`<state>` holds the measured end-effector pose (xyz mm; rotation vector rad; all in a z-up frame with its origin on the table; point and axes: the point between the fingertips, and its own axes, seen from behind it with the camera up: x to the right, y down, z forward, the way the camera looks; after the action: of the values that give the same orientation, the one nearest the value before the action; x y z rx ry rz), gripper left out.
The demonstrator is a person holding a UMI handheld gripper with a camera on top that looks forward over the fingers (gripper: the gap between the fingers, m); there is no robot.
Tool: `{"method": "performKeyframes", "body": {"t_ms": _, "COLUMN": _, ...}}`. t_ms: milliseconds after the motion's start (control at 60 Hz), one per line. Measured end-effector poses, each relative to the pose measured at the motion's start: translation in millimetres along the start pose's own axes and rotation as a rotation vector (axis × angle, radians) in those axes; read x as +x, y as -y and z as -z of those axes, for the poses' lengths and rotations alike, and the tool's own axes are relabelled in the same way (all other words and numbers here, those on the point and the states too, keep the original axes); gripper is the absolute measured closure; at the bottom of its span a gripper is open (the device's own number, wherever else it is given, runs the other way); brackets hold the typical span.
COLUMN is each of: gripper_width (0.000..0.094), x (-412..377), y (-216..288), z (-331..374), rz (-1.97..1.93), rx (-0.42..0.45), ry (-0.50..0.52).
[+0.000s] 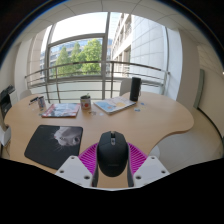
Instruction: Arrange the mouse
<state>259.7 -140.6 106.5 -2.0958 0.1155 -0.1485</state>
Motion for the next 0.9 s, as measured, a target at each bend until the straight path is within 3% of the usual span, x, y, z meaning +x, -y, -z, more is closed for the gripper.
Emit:
{"method": "performKeyframes", "body": {"t_ms": 117, "gripper_width": 0.0542, "x": -59, "y": 87, "z": 11, "rz": -0.002, "rx": 0.136, "ry": 0.047}}
{"method": "performKeyframes", "body": {"t_ms": 200, "gripper_width": 0.0543, "x": -124, "y": 112, "z": -2, "rz": 0.007, "rx": 0.158, "ry": 0.114}}
{"method": "performKeyframes", "body": {"t_ms": 283, "gripper_width": 0.0544, "x": -199, "y": 81, "z": -26, "rz": 0.017, "rx": 0.103, "ry": 0.174}}
{"method": "performKeyframes", "body": {"t_ms": 350, "gripper_width": 0.0545, "x": -233, "y": 51, "z": -59, "rz": 0.044, "rx": 0.01, "ry": 0.202}}
{"method": "performKeyframes", "body": {"t_ms": 400, "gripper_width": 0.0543, "x": -260, "y": 4, "z": -83, "rz": 0.045, "rx": -0.054, "ry": 0.21}}
{"method": "performKeyframes", "body": {"t_ms": 467, "gripper_width": 0.0528, "x": -271, "y": -18, "z": -97, "rz": 0.048, "rx": -0.126, "ry": 0.2}}
{"method": "performKeyframes", "body": {"t_ms": 650, "gripper_width": 0.0378, "x": -280, "y": -48, "z": -108, "rz": 0.061, "rx": -0.187, "ry": 0.166}}
{"method": "performKeyframes", "body": {"t_ms": 767, "gripper_width": 0.0076, "x": -277, "y": -31, "z": -83, "rz": 0.072, "rx": -0.165, "ry": 0.138}}
{"method": "performKeyframes", "body": {"t_ms": 817, "gripper_width": 0.0113, "x": -277, "y": -19, "z": -66, "rz": 0.067, "rx": -0.162, "ry": 0.128}}
{"method": "performKeyframes", "body": {"t_ms": 900, "gripper_width": 0.0091, "x": -275, "y": -2, "z": -32, "rz": 0.076, "rx": -0.141, "ry": 0.113}}
